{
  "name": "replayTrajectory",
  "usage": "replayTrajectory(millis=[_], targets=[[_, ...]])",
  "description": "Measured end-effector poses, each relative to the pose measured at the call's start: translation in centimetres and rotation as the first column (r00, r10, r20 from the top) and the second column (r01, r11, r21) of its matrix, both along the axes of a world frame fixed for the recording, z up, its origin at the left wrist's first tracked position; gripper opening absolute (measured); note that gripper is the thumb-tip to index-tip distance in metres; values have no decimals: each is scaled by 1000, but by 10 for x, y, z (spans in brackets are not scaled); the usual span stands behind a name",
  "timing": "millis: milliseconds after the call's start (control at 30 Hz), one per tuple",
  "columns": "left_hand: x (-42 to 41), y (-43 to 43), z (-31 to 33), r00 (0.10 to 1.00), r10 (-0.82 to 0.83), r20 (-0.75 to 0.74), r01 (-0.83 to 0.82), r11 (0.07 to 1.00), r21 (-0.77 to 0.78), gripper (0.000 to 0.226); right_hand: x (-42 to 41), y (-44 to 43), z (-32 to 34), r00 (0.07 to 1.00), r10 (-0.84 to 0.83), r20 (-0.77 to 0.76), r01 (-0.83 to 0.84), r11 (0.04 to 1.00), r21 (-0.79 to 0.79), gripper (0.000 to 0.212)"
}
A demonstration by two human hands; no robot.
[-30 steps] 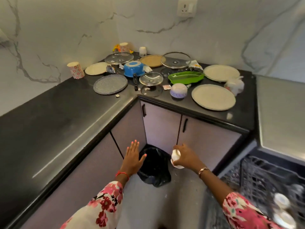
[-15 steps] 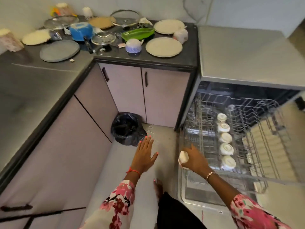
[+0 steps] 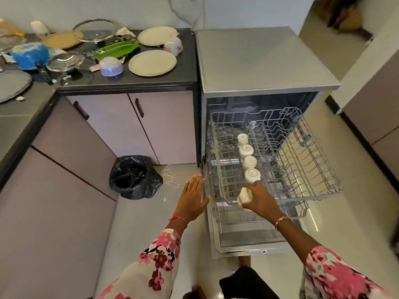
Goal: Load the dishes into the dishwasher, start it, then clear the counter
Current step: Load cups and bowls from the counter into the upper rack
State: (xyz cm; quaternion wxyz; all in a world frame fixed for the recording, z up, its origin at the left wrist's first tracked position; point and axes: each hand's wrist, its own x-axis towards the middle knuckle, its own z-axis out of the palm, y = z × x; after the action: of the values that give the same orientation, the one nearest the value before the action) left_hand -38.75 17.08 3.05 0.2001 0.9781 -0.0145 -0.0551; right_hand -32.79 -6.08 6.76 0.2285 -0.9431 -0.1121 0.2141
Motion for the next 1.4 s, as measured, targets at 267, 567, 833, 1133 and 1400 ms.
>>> replayTrajectory(millis=[267, 567, 833, 1133, 1400], targets=[[102, -50, -17, 1000, -9, -20, 9, 1000, -13, 98, 92, -57, -15, 999, -31, -12, 31, 999, 8, 67], [215, -73, -40, 995, 92, -42, -93, 996, -7, 81, 237, -81, -40, 998, -9, -65, 13, 998, 61, 68], [312, -51, -81, 998, 68, 0, -68, 996, 58, 67, 353, -45, -86, 999, 22, 29, -23, 999, 38, 64], [337, -37, -121, 984, 150, 98, -149, 989, -24, 54, 433, 12, -143, 978, 132, 165, -113, 987, -115, 66], [339, -38, -127, 976, 183, 120, -179, 983, -44, 48, 451, 36, -176, 968, 226, 105, -204, 961, -187, 67]])
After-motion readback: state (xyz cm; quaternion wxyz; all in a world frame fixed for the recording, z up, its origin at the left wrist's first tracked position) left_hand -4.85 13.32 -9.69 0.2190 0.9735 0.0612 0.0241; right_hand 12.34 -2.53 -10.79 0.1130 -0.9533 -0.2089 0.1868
